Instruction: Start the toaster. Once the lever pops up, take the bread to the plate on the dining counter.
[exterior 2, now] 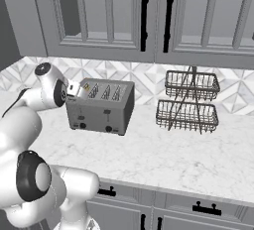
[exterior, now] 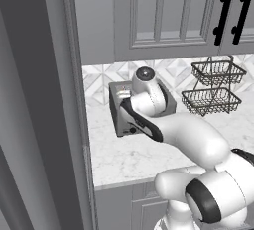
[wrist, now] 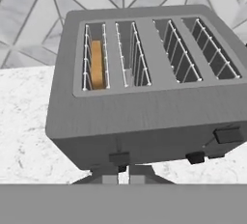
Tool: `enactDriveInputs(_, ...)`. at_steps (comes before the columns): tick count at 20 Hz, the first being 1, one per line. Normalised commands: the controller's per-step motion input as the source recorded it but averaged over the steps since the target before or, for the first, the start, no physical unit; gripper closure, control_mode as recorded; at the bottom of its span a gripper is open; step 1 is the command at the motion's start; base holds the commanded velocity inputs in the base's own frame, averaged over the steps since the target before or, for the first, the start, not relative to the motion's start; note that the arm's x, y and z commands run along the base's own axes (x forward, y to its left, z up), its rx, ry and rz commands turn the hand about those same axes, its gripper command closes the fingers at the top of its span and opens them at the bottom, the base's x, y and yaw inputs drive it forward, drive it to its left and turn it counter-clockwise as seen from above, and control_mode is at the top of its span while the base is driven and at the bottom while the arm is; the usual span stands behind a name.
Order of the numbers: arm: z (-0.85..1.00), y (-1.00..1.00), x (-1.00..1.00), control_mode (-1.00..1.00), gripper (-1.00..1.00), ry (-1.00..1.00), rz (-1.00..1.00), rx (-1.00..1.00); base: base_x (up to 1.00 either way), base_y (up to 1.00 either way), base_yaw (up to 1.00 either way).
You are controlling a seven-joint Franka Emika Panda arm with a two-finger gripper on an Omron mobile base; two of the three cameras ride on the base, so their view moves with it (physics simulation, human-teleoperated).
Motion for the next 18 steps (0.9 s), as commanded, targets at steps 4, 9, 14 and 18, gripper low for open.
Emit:
enactDriveInputs(4,0.00,0.06,0.25,-1.00,-1.00,-0.30,0.01,0.00,0.00,0.00,0.00)
enactDriveInputs(9,0.05,0.02,0.36,-1.00,-1.00,-0.07,0.00,0.00,0.00,0.00,0.00)
enactDriveInputs(14,0.03,0.00,0.40,-1.00,-1.00,0.00,0.01,0.00,0.00,0.00,0.00)
enactDriveInputs(18,0.09,0.08,0.49,-1.00,-1.00,0.01,0.02,0.00,0.00,0.00,0.00)
